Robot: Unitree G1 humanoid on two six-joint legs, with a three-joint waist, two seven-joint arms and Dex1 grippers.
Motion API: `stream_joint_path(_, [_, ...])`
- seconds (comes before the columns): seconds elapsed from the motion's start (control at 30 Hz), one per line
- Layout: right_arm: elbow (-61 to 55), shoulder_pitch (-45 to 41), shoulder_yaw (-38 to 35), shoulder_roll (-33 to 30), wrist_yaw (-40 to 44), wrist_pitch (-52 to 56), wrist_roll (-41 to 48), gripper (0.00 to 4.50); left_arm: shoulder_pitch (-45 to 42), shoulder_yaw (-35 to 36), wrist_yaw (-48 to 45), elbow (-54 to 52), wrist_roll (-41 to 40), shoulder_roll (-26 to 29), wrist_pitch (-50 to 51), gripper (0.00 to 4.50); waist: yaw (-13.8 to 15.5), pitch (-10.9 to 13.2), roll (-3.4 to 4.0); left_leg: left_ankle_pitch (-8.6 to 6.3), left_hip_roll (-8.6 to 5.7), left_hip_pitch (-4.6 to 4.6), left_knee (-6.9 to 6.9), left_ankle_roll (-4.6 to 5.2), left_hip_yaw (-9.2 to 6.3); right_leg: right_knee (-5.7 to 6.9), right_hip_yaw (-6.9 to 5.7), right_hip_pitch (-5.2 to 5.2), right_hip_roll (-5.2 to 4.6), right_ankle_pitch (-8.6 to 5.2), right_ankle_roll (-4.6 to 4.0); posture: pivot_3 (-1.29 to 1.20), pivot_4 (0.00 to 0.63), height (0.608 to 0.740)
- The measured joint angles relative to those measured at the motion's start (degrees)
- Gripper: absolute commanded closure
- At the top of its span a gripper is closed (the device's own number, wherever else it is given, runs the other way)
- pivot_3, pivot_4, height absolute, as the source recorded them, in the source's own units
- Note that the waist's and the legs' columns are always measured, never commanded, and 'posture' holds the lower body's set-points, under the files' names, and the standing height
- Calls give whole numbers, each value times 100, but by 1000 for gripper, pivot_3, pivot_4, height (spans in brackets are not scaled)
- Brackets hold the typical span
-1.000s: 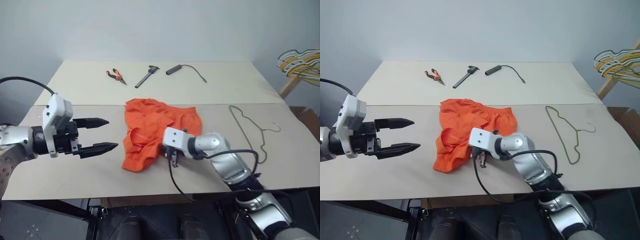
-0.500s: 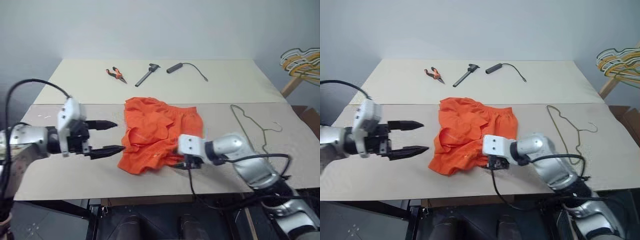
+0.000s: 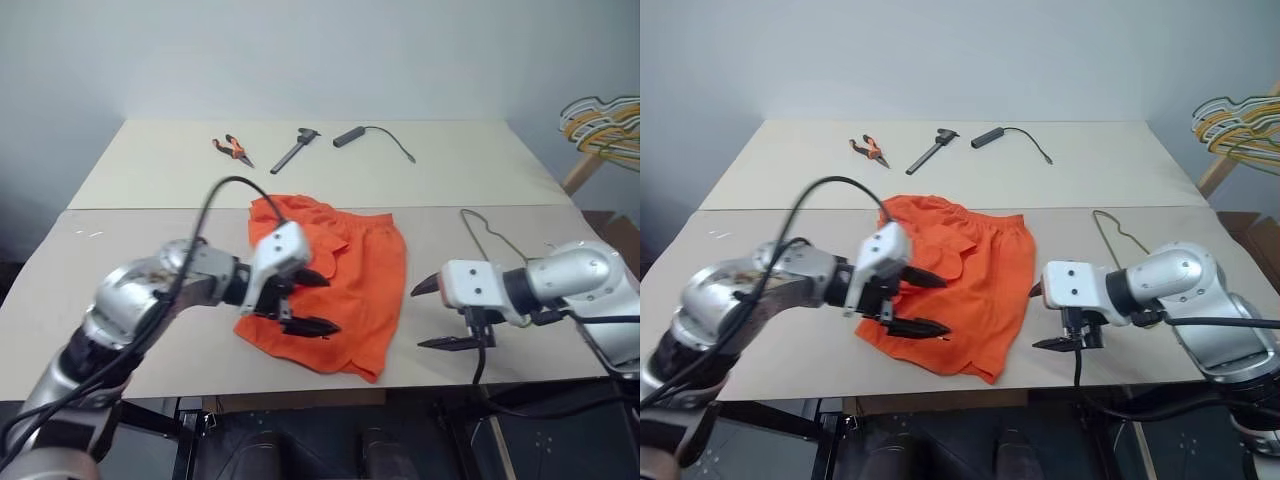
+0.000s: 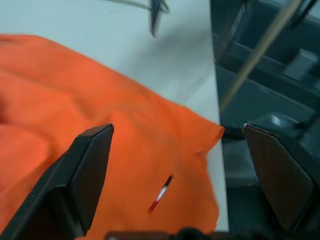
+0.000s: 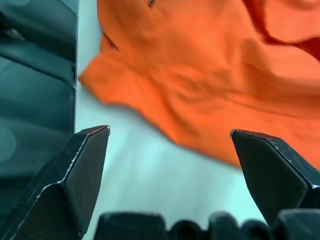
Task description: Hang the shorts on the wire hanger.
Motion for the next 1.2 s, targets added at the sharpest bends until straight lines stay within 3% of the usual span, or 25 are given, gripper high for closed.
stream_joint_path(0.07, [199,-13,-63,-43,17,-178,9,11,-456,-238,369,381,-3,-712,733,0,-6,0,0,1,0,-5,6,1,-3,0,0,-2,1,3,4,-113,99,740])
stream_joint_path(0.27, [276,157,-325,-161,-171,-254,80,11,-610,-954,1389,1200,366,-1991,1832,0,-162,0,12,-2,-1,-4,-1,5,-24,-2,16,-9,2,1,3,-145,110,740])
stream_joint_path(0.53, [135,453,-478,-220,-351,-188,101,11,-547,-1431,2056,1199,837,-2109,2041,0,-178,0,16,-2,-1,10,-3,5,-33,1,25,-2,3,1,2,-134,109,740])
stream_joint_path(0.63, [115,453,-481,-219,-403,-182,118,0,-546,-1664,2228,1100,1026,-2142,1967,599,-151,-1,17,-2,-2,16,-2,5,-34,1,23,6,1,2,2,-131,107,740])
stream_joint_path(1.03, [137,576,-580,-220,-302,-396,367,0,-493,-1821,2323,1106,1311,-1984,1800,4475,-167,-7,25,-2,-1,23,-4,5,-33,0,26,10,3,1,2,-125,100,740])
stream_joint_path(1.2, [135,683,-718,-233,-256,-468,519,0,-488,-1733,2197,1166,1297,-1973,1793,4475,-167,-7,25,-2,-1,23,-4,5,-33,1,26,9,3,1,1,-121,99,740])
